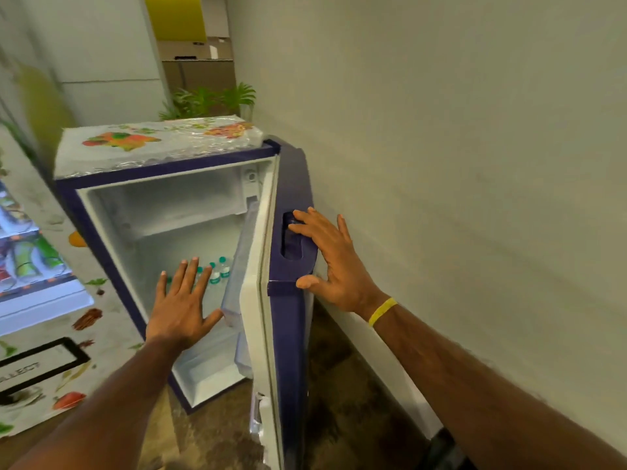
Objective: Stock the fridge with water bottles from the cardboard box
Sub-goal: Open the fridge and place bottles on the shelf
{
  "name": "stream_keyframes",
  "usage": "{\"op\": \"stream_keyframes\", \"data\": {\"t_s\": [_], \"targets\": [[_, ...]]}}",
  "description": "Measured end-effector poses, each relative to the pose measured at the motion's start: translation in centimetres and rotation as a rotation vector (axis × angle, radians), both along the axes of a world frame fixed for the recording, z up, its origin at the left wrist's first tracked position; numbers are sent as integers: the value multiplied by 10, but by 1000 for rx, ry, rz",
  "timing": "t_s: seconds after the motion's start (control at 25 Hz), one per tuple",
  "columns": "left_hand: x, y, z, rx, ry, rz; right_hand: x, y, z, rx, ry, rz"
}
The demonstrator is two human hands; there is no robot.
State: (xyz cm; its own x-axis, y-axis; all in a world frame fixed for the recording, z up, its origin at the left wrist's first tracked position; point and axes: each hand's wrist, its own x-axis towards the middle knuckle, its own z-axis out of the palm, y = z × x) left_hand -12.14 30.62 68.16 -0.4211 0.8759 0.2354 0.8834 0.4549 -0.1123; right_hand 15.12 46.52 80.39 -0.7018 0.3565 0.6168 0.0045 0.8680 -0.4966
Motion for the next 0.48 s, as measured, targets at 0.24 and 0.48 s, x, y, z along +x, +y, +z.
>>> {"op": "stream_keyframes", "data": {"t_s": [0.24, 0.48], "targets": [[67, 46, 9, -24, 54, -46, 84, 32, 8, -132, 14, -84], [117, 66, 13, -7, 76, -70, 138, 55, 21, -8, 56, -278]]}}
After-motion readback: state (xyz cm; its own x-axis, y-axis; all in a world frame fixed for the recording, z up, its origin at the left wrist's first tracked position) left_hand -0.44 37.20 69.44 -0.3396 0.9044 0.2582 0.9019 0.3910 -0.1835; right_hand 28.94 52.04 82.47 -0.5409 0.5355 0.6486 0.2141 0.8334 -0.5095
